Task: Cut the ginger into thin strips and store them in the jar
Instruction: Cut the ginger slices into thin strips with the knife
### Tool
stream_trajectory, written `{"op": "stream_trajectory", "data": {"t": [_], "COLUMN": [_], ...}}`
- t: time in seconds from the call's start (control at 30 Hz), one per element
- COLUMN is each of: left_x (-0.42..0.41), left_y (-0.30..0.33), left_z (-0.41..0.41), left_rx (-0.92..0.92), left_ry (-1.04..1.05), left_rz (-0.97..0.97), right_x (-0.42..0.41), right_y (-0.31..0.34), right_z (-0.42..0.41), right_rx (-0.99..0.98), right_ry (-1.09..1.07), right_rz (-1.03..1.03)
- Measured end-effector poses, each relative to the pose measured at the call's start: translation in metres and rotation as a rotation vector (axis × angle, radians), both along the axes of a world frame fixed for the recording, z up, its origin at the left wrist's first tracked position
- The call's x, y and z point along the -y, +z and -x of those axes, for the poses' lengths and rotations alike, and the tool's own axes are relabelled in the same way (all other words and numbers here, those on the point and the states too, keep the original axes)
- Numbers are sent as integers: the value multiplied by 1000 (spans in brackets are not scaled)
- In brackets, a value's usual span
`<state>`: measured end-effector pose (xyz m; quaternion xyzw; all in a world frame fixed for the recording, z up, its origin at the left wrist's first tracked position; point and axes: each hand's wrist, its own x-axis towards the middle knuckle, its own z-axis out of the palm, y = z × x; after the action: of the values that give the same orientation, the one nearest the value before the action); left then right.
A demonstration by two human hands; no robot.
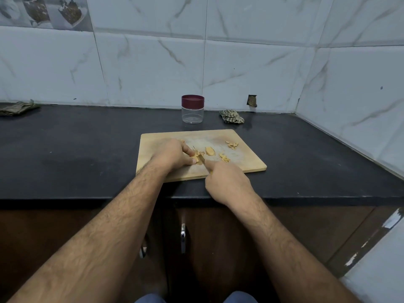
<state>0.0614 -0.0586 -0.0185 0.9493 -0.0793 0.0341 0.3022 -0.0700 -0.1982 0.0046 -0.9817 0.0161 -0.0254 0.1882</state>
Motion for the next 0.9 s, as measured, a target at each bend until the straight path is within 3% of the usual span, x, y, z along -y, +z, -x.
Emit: {"op": "stream_trajectory", "data": {"t": [0.9], "left_x": [-1], "left_y": [-3], "left_z": [0], "left_rx": [26], "left_ry": [7], "left_rz": [-5], "right_x": [-7], "right_y": [4], "right_z": [-12], "right_rx": [13], "right_ry": [59], "right_rz": [116]}}
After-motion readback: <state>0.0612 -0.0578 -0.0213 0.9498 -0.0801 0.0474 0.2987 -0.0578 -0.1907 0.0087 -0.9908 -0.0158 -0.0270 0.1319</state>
